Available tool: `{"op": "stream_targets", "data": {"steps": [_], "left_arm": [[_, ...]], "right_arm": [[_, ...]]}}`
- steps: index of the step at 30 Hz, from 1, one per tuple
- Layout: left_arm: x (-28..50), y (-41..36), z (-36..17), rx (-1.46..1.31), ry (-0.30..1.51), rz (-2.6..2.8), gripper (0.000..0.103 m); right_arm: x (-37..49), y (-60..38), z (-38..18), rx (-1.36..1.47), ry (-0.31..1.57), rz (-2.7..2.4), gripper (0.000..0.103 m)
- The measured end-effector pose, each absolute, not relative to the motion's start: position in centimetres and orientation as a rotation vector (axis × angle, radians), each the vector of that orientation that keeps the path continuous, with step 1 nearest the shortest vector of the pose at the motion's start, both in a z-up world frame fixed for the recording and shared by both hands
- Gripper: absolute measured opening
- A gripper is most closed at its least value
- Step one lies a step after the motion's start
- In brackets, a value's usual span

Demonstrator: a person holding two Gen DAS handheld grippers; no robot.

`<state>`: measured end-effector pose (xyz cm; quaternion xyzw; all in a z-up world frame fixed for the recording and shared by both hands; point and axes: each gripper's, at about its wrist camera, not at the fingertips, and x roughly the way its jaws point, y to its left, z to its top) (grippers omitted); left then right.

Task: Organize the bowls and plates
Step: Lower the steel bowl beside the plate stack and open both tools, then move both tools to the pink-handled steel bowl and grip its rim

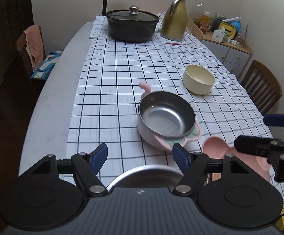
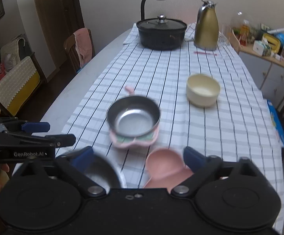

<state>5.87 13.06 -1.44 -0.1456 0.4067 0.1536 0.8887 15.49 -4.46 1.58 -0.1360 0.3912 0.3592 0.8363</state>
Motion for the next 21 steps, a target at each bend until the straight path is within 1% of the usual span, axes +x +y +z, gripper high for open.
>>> {"op": "stream_targets", "data": {"steps": [3, 6, 13, 19, 21], "left_arm": [[8.3, 13.6, -1.8, -0.333, 0.869, 0.344, 0.074], [10.4, 13.9, -2.5, -0.339, 0.898, 0.377, 0.074], [14.5, 14.9, -4.4, -0.372, 0.951, 0.441, 0.074], [16.7, 15.2, -6.2, -0.374, 0.992, 0.490, 0.074], [17.1, 15.4, -6.7, -0.393, 1.000, 0.495, 0.074]], "right_arm": [[18.4, -3.7, 1.9, -0.283, 0.826, 0.757, 0.101], [21.6, -2.9, 1.8, -0.249, 0.872, 0.757, 0.101], [27.1, -0.3, -0.5, -0.259, 0.948, 0.741, 0.098], [30.2, 1.4, -3.2, -0.284, 1.016, 0.748, 0.090], [31.0, 1.8, -4.0, -0.277, 1.054, 0.757, 0.082]]}}
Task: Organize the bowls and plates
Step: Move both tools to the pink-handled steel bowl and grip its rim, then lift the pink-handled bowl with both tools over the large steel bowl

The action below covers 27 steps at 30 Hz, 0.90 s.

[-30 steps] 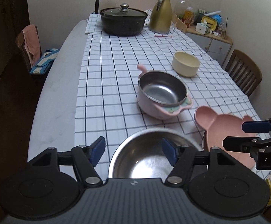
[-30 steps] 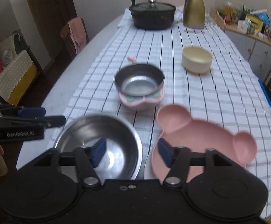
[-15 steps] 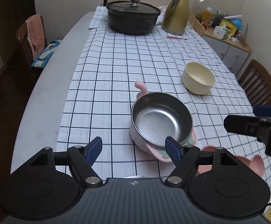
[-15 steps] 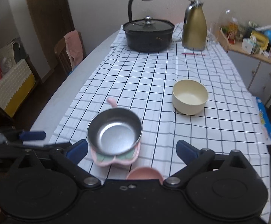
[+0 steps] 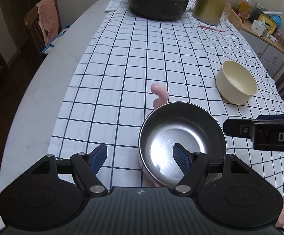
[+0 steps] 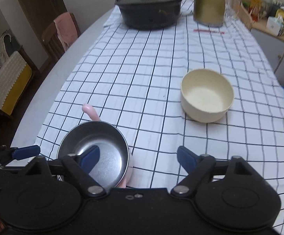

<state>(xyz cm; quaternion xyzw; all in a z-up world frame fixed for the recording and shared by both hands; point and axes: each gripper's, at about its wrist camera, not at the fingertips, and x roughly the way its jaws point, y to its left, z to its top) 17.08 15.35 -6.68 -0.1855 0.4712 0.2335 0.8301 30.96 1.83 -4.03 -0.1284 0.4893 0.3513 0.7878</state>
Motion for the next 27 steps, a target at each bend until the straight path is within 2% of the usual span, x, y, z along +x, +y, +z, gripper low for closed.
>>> {"op": "stream_targets", "data": {"steps": [2, 7, 9, 13, 15, 17, 20, 23, 27], "left_arm": [[17.6, 15.6, -7.1, -0.413, 1.010, 0.503, 0.074], [18.1, 15.5, -7.8, -0.411, 1.028, 0.518, 0.072], [18.3, 15.6, -8.2, -0.427, 1.043, 0.514, 0.060], [18.5, 15.5, -8.7, -0.440, 1.068, 0.515, 0.035], [18.5, 15.4, -8.8, -0.435, 1.077, 0.519, 0.030], [18.5, 15.3, -8.9, -0.434, 1.082, 0.523, 0.022], [18.6, 15.4, -8.9, -0.432, 1.094, 0.526, 0.018], [18.7, 15.5, -9.0, -0.424, 1.100, 0.520, 0.013], [18.7, 15.4, -9.0, -0.405, 1.102, 0.505, 0.012]], "right_arm": [[31.3, 2.2, -4.7, -0.278, 1.075, 0.767, 0.080], [32.0, 3.0, -6.1, -0.301, 1.107, 0.782, 0.068], [32.1, 3.2, -6.5, -0.304, 1.125, 0.789, 0.057], [31.7, 3.6, -7.0, -0.335, 1.133, 0.816, 0.044], [31.4, 3.8, -7.1, -0.347, 1.133, 0.821, 0.033], [31.2, 3.9, -7.2, -0.356, 1.137, 0.830, 0.028], [30.7, 4.1, -7.3, -0.385, 1.129, 0.836, 0.022], [30.3, 4.4, -7.2, -0.405, 1.116, 0.839, 0.008], [29.8, 4.5, -7.3, -0.425, 1.098, 0.815, 0.006]]}}
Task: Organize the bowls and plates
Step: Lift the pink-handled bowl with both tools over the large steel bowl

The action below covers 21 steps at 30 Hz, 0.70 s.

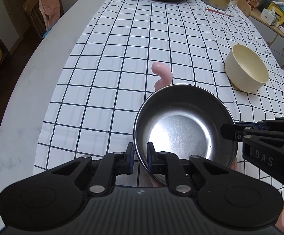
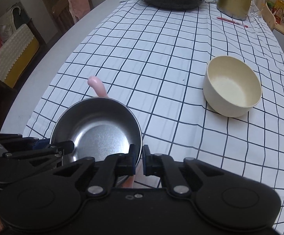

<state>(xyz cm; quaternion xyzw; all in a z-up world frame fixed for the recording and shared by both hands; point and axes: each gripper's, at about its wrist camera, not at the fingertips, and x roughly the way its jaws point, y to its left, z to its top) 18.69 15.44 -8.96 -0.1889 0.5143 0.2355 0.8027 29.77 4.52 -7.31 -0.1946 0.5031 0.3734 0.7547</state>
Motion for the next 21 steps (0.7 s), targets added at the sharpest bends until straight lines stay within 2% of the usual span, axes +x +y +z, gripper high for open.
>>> {"op": "stream_targets", "data": {"steps": [10, 21], "left_arm": [[17.6, 15.5, -8.4, -0.363, 1.113, 0.413, 0.011], [14.1, 14.9, -3.2, -0.278, 1.078, 0.279, 0.011]], "right_arm": [[28.0, 4.2, -6.5, -0.406, 1.084, 0.743, 0.006], [23.6, 2.3, -1.9, -0.308, 1.049, 0.658, 0.006]]}}
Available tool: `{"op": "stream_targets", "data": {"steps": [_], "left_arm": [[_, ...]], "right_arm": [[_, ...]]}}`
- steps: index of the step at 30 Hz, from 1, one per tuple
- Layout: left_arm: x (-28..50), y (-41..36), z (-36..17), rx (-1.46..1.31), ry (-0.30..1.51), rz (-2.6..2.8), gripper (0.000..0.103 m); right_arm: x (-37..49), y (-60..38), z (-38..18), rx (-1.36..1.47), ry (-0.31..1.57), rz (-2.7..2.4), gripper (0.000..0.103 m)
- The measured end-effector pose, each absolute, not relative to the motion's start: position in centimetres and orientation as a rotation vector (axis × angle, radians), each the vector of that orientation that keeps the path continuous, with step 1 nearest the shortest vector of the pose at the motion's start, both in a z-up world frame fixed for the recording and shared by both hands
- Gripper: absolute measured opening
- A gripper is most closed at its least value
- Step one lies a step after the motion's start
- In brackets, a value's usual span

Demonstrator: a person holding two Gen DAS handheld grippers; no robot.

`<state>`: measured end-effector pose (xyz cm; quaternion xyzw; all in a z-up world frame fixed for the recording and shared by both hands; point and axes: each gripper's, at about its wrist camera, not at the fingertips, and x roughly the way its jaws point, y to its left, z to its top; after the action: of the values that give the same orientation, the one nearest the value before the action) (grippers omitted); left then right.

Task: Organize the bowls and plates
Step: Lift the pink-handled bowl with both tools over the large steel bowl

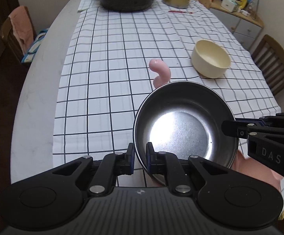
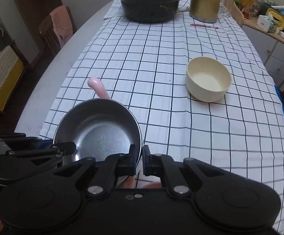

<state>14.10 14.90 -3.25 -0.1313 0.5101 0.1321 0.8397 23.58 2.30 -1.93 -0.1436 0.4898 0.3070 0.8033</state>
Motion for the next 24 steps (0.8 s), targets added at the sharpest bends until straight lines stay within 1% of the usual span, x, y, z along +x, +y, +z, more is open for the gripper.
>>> {"op": "stream_targets", "data": {"steps": [6, 11, 17, 24], "left_arm": [[11.2, 14.0, -0.9, -0.214, 1.081, 0.201, 0.011], [8.7, 13.3, -0.1, -0.188, 1.086, 0.150, 0.011], [6.2, 12.4, -0.7, -0.147, 1.118, 0.113, 0.011], [4.0, 11.5, -2.2, -0.110, 1.161, 0.085, 0.011]], "right_arm": [[20.0, 0.7, 0.9, -0.260, 1.034, 0.607, 0.007], [17.0, -0.6, 2.1, -0.213, 1.034, 0.582, 0.007], [13.7, -1.5, 1.6, -0.186, 1.059, 0.553, 0.007], [10.8, -2.2, -0.8, -0.157, 1.120, 0.533, 0.007]]}}
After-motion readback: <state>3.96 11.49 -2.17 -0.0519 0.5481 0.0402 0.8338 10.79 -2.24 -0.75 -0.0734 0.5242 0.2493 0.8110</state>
